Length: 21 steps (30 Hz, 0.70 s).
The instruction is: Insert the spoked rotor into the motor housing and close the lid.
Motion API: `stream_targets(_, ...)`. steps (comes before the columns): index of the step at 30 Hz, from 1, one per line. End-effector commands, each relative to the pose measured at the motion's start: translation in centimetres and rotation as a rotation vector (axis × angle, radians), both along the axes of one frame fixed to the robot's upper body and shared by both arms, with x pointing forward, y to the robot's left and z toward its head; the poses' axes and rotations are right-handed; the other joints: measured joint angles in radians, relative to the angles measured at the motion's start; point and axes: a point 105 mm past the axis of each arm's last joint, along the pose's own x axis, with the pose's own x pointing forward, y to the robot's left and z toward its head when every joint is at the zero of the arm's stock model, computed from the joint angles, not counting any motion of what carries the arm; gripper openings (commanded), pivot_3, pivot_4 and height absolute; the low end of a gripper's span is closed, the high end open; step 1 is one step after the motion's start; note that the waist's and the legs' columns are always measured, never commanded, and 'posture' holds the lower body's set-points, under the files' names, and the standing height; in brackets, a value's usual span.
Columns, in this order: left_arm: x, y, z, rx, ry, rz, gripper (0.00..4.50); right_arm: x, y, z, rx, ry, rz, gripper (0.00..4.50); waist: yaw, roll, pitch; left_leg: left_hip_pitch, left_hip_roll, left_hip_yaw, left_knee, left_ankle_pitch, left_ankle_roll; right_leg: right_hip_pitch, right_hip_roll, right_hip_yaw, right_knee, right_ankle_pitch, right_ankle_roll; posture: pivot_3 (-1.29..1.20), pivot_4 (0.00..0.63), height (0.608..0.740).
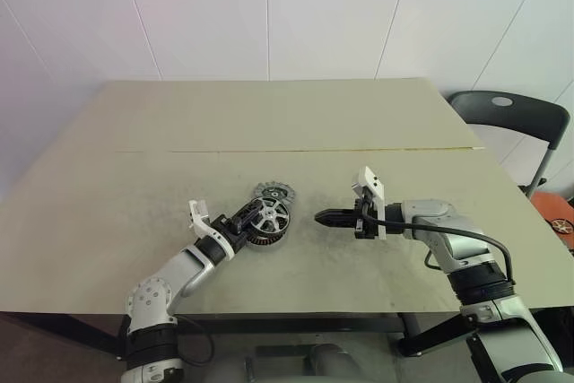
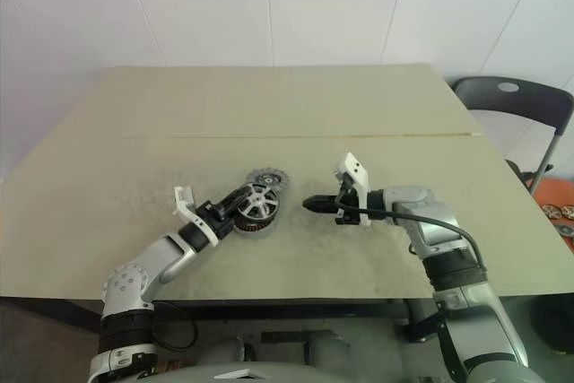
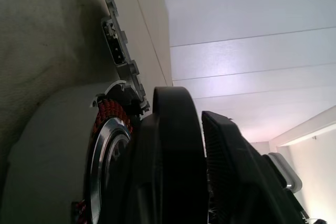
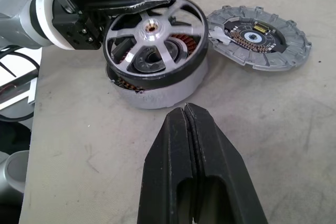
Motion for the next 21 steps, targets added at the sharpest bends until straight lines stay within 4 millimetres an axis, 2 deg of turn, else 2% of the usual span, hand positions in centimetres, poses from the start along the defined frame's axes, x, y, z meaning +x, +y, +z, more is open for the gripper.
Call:
stream_targets(1,-0.5,0.5,-1.5,0.057,0.059,0.012,2.38,0.4,0.5,1.2,0.014,-0.054,0.012,0.00,0.002,0.000,0.000,0.000,0.000,0.000,0.000,0.000,0.000,0.000,0.000,0.000,0.000,0.000,0.000,0.00,0.000,0.740)
stream_targets(8,0.1,1.8,-1.0,0.232,0.022,-0.001,4.47,0.5,0.4,1.0,0.007,-0.056,0.008,0.00,0.002,0.000,0.000,0.002,0.000,0.000,0.003,0.000,0.000,0.002,0.000,0.000,0.000,-0.001,-0.002,0.00,0.000,0.740)
stream_targets(13,0.9,3.1,1.1,0.388,-0.079,-0.015,4.47,0.6,0.4,0.8,0.002,-0.056,0.009,0.00,-0.006,0.000,0.000,0.004,0.000,-0.001,0.003,0.000,0.000,0.004,0.002,0.002,0.000,-0.001,-0.003,0.00,0.000,0.740)
stream_targets(19,1.5,3.4,3.0,0.598,-0.188,-0.066,4.47,0.5,0.6,0.5,0.001,-0.055,0.011,0.00,-0.003,0.000,0.001,0.001,0.000,-0.001,0.001,0.000,0.000,-0.001,0.003,0.003,0.000,0.000,-0.003,0.00,0.000,0.740)
stream_targets(21,1.7,3.3,3.5,0.616,-0.218,-0.065,4.47,0.5,0.7,0.4,0.002,-0.054,0.010,0.00,0.002,0.000,0.001,0.000,0.000,-0.001,0.000,0.000,0.000,-0.002,0.002,0.004,0.000,0.000,-0.001,0.00,0.000,0.740)
